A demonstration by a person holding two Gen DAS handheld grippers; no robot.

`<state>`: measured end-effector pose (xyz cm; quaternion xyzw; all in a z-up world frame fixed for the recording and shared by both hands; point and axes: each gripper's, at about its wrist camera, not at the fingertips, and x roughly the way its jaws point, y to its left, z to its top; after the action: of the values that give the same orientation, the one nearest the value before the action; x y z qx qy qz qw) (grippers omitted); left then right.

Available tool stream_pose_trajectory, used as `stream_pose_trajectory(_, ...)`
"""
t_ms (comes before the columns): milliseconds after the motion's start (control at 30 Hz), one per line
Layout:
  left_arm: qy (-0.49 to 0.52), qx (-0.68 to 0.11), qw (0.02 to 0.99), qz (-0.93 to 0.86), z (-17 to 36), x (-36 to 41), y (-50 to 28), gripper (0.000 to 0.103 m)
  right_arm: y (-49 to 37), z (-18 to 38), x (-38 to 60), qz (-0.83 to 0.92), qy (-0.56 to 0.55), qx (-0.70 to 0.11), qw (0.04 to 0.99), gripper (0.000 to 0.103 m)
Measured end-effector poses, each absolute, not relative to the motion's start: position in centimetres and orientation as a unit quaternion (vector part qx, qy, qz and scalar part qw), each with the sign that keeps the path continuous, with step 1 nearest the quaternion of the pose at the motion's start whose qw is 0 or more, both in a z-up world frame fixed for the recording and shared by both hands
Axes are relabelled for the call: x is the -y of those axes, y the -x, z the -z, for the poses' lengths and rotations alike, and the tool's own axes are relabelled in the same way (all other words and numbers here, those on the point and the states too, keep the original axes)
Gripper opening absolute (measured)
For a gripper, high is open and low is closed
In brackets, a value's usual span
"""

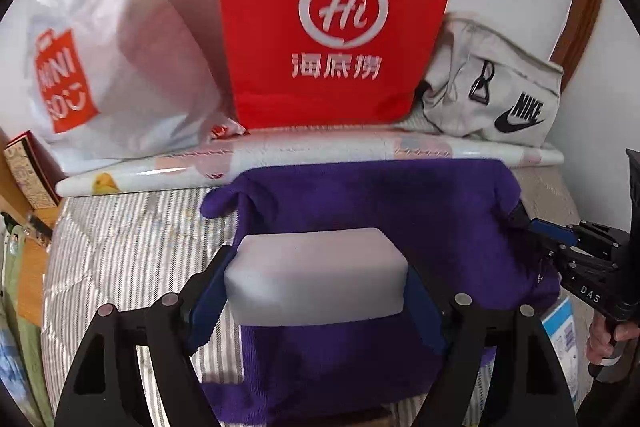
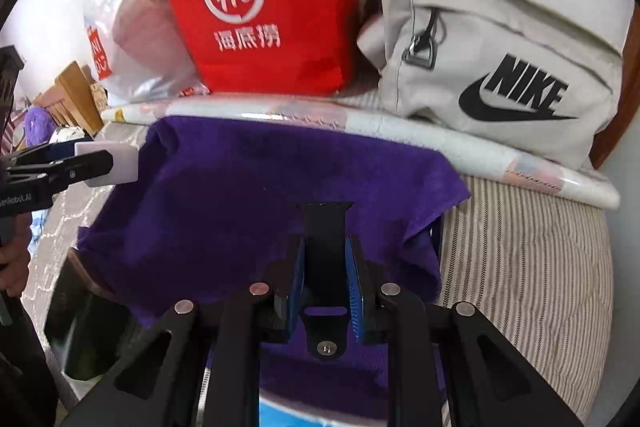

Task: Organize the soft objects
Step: 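Lower the strap and sponge block onto the purple towel and open both grippers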

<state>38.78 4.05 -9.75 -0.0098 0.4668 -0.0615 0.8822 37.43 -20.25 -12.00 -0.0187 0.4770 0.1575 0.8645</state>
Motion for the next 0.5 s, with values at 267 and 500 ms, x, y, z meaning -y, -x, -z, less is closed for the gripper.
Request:
stream_pose_trajectory(267,0.035,-0.5,0.863,0.067,12.2,-4.3,-42.4,0.079,-38.8,13.8,20.2,-0.15,0.026,-0.505,0.85,0.021)
stream_pose_trajectory(500,0.034,-0.511,0.856,0.066,13.6,-3.8,-44.2,0.079,-39.9,14.7,20.1,-0.146,0.024,-0.523,0.84,0.021)
